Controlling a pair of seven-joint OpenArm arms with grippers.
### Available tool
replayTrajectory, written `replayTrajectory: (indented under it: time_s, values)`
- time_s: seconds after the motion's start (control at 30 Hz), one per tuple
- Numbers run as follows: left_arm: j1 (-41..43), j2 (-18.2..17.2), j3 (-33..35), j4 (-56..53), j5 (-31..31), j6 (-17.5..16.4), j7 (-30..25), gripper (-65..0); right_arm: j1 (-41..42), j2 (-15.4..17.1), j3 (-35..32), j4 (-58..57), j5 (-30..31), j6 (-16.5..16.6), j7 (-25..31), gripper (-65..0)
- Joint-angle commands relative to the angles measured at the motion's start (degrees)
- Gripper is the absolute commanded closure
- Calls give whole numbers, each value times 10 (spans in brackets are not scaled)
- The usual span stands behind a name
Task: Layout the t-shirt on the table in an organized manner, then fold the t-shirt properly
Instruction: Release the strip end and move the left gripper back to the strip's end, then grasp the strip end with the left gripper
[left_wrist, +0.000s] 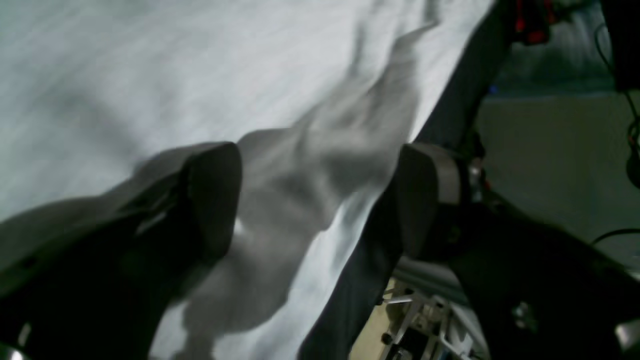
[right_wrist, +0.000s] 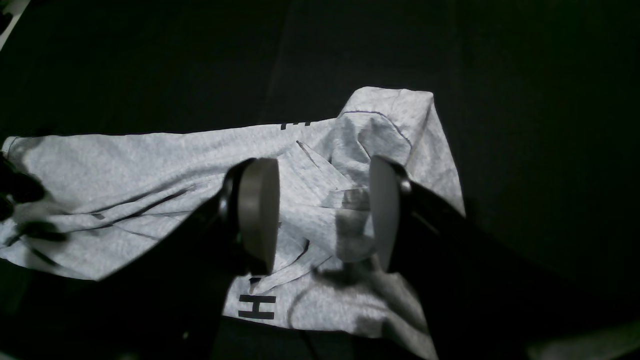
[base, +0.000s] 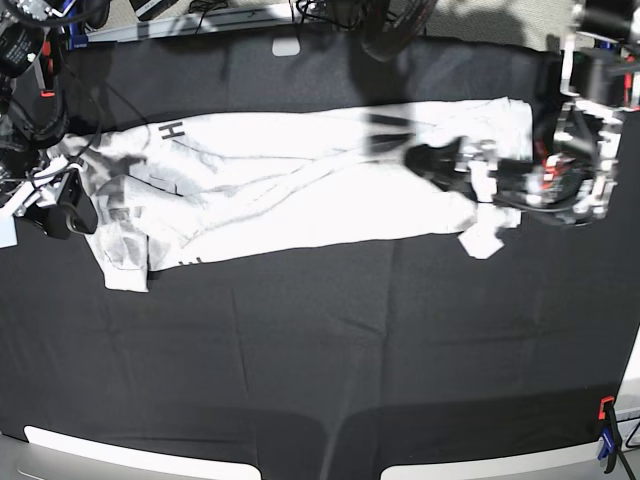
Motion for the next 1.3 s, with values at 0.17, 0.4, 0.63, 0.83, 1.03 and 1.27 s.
replayTrajectory:
  time_s: [0.17,0.4,0.63,0.83,1.03,1.27]
  values:
    - [15,-75,-3,8,-3,-3,5,-446,5,11,2,10,14,5,11,-284]
    - [17,-148,-3,8,-2,-3,-10,-446,5,11,2,10,14,5,11,-284]
    - [16,-177,-3,8,10,-3,-7,-446,5,11,2,10,14,5,11,-284]
    - [16,-172,-4,8,37,-3,-7,-446,5,11,2,10,14,5,10,-284]
    - [21,-143,-4,7,186,45,-75,-446,5,11,2,10,14,5,10,-284]
    - [52,-103,-4,7,186,59,-86,-446,5,11,2,10,14,5,10,-284]
